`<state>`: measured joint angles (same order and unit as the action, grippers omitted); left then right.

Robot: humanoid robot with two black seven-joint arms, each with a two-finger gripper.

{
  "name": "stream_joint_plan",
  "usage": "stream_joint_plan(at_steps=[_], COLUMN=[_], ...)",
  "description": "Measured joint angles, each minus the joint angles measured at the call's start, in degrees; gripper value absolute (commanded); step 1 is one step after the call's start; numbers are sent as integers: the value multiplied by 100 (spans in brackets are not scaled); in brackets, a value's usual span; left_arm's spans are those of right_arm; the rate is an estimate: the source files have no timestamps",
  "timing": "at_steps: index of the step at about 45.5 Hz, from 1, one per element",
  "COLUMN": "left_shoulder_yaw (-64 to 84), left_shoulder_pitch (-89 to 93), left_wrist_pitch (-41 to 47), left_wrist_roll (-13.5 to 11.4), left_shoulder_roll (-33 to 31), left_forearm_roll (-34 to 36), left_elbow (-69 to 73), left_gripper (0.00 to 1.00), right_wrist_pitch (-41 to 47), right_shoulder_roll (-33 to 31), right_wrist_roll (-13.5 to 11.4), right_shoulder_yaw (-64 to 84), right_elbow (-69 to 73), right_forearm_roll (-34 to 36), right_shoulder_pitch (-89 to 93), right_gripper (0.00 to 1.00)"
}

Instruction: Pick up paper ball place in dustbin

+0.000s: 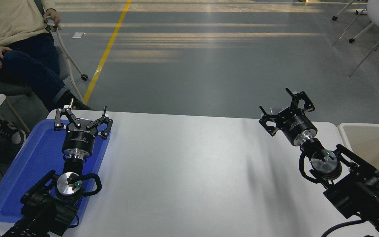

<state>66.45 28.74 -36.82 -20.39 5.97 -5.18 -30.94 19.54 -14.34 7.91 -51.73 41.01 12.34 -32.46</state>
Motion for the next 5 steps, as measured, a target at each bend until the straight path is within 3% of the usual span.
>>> stream_joint_plan(at_steps=[5], left_shoulder_yaw=[0], left_shoulder_pitch=[0], left_wrist_pitch=[0], left_wrist_roll=[0], left_shoulder_roll=[0], left_forearm_roll=[0], left_elbow=[0], left_gripper=[100], right_wrist_pitch=[22], right_shoulder_roll=[-11], right_wrist_roll=[0], right_shoulder_yaw=[-2], right_elbow=[-2], right_forearm_roll=[2], right_shoulder_pitch=[30], right_gripper=[100])
